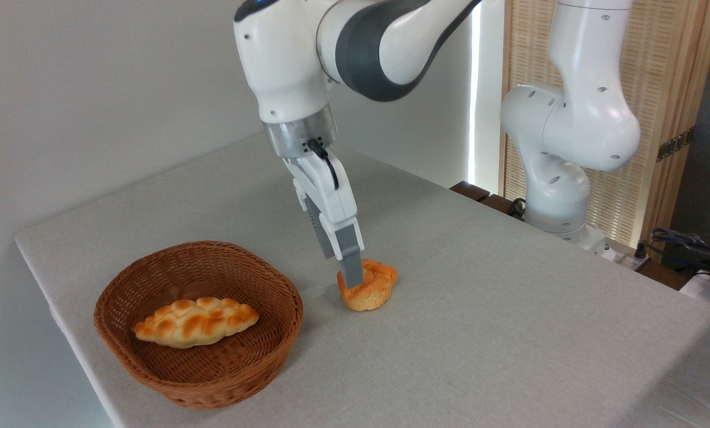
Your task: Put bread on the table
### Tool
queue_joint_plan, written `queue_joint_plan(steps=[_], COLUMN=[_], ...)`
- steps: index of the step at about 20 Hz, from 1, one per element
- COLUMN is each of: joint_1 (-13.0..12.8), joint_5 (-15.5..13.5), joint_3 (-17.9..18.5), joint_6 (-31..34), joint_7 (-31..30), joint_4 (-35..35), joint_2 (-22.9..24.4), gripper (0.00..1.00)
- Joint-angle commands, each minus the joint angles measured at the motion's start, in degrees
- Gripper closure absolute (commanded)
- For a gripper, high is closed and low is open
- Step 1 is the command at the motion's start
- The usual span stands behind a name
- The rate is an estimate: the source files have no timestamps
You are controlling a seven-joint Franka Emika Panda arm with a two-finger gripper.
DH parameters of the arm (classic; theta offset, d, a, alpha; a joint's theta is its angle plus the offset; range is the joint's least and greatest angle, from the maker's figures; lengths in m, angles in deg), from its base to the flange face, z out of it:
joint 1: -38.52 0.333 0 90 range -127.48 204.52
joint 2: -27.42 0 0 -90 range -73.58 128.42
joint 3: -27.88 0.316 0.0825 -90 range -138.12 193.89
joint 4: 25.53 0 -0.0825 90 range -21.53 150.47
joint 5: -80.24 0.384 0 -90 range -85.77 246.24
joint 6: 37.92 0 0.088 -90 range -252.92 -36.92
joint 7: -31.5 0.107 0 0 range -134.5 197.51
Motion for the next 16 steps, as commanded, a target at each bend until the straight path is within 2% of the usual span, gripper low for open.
queue_joint_plan(steps=[1, 3, 5, 7, 9, 16], joint_1=[-0.18, 0.17, 0.78, 4.90, 5.97, 6.15], joint_5=[-0.34, -1.65, -5.07, -7.62, -10.26, -9.83], joint_3=[0.69, 0.43, 0.69, 0.08, 0.08, -0.10], joint_6=[6.61, 11.79, 12.25, 12.25, 12.25, 17.34], joint_7=[-4.14, -5.98, -9.06, -8.89, -8.98, -9.51], joint_4=[-11.13, -18.87, -22.32, -24.26, -26.80, -34.01], joint_2=[-0.81, -4.06, -4.87, -4.87, -5.74, -9.78], gripper=[0.00, 0.00, 0.00, 0.00, 0.00, 0.00])
